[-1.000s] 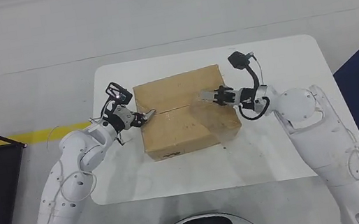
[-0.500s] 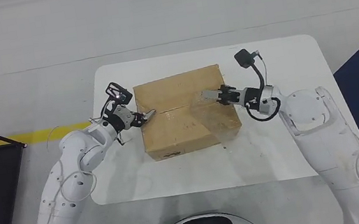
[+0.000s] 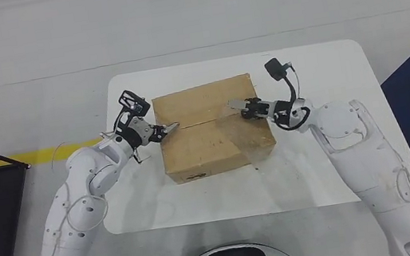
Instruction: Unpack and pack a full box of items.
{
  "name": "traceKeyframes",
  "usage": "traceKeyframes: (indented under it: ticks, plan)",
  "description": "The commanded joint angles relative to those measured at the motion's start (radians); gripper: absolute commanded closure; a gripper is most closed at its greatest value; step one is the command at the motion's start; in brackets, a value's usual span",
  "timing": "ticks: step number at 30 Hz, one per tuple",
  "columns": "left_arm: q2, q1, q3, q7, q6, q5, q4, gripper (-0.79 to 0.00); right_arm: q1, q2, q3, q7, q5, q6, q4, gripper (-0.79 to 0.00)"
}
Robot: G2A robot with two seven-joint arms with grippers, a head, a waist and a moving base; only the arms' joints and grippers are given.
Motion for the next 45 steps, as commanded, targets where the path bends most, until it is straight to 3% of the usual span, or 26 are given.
traceKeyframes:
  ticks: [1, 11, 25, 36, 45]
  plan:
    - [0.0, 0.001, -0.003, -0.004, -0.003, -0.006, -0.004, -0.785, 0.004, 0.0, 0.0, -0.003, 0.008, -0.006, 0.008, -0.785]
    - [-0.005, -0.021, 0.041, -0.042, -0.015, 0.012, -0.061, -0.785, 0.009, 0.003, -0.002, -0.003, 0.037, -0.017, 0.013, -0.785]
    - [-0.032, -0.1, 0.187, -0.114, -0.055, -0.057, -0.063, -0.785, 0.007, 0.008, 0.009, -0.008, 0.098, -0.042, 0.035, -0.785]
    - [-0.064, -0.173, 0.297, -0.08, 0.046, 0.025, -0.028, -0.785, 0.013, 0.012, -0.006, 0.001, 0.095, -0.039, 0.045, -0.785]
    - [-0.084, -0.204, 0.362, -0.077, 0.072, 0.083, 0.001, -0.785, 0.006, 0.019, 0.003, 0.009, 0.085, -0.06, 0.038, -0.785]
